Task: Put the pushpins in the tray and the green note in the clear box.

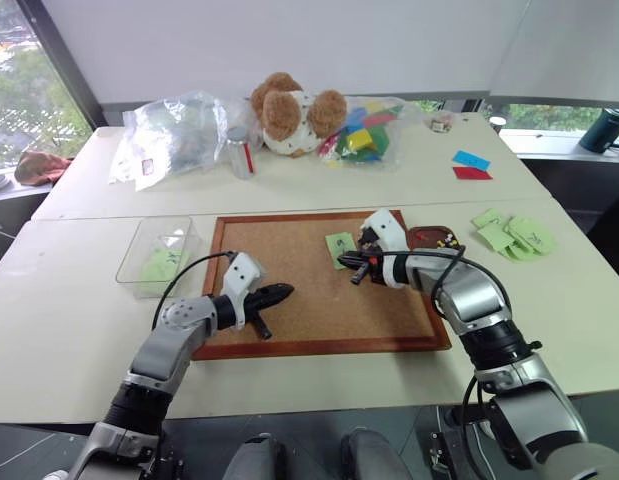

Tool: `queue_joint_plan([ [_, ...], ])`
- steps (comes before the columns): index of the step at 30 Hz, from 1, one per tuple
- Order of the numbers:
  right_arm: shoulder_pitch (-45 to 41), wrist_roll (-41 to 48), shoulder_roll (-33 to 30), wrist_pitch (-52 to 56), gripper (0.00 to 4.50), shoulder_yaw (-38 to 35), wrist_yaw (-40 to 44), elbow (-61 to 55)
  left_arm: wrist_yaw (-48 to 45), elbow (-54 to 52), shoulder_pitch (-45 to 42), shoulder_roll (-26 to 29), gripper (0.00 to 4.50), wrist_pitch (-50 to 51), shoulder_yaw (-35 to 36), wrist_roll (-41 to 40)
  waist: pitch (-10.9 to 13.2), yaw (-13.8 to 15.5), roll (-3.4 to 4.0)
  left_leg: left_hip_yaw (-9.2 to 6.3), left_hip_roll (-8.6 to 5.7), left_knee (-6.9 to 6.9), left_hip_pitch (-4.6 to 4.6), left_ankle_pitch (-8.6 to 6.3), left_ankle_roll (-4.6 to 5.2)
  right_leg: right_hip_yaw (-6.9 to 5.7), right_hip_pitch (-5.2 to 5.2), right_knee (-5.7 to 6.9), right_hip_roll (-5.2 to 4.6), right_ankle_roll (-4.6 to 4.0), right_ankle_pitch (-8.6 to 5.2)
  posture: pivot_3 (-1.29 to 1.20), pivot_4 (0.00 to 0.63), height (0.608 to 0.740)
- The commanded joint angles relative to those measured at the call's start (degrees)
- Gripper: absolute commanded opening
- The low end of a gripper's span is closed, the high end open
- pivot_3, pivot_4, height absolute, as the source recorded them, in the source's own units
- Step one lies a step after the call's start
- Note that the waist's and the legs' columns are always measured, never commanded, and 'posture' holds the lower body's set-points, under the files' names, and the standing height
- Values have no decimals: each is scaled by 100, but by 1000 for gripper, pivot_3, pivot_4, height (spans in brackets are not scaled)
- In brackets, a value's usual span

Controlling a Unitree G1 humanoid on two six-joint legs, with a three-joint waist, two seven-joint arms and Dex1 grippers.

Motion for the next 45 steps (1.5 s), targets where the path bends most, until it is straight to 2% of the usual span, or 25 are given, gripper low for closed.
queue_joint_plan([
  [1, -368, 253, -138, 205, 51, -390, 38, -825, 52, 300, 243, 76, 0, 259, -94, 182, 0, -6, 0, 0, 0, -1, -2, 0, 0, 0, -2, 0, 0, 0, 0, 0, 150, 740],
  [8, -374, 385, -465, 509, 51, -489, 129, -1415, 46, 429, 165, 31, 0, 228, -118, 190, 0, -2, 0, 0, 0, -1, 4, 0, 0, 0, 6, -2, 0, 0, 0, 0, 150, 740],
  [12, -344, 486, -717, 632, 51, -514, 272, -1744, 69, 318, -95, -139, 0, 658, 252, -320, 0, 13, 0, 0, 0, 0, 3, 0, 1, 0, 6, -1, -1, 0, 0, 0, 150, 740],
  [15, -280, 582, -917, 701, 0, -480, 402, -2030, 111, 77, -409, -268, 872, 1318, 712, -1002, 1, 21, -3, 0, 0, 2, 2, 0, 1, 0, 7, -1, -2, 0, 0, 0, 150, 740],
  [22, -138, 614, -1118, 657, 0, -257, 566, -2400, 586, 63, -1218, -793, 4333, 2666, 1897, -2604, 16, 24, -27, -4, 0, 11, -17, 0, 1, -7, -7, -3, -1, 0, 0, 0, 150, 740],
  [32, -204, 601, -1009, 630, 0, 108, 561, -2790, 2115, 621, -1975, -1813, 4428, 3703, 2746, -3714, 20, 29, -34, -5, -2, 18, -18, 2, -3, -6, -7, -4, 2, 2, 1, 0, 150, 740],
  [37, -259, 593, -972, 622, 0, 221, 556, -2856, 2494, 613, -2014, -2117, 4428, 4053, 2779, -3988, 20, 28, -34, -5, -4, 17, -18, 20, -36, -6, -7, -4, 3, 2, 1, 0, 150, 740],
  [45, -318, 596, -909, 626, 0, 321, 509, -2879, 2719, 339, -1813, -2286, 4428, 4431, 2495, -4037, 21, 27, -35, -5, -4, 17, -18, 22, -39, -5, -7, -4, 3, 2, 1, 0, 150, 740],
])
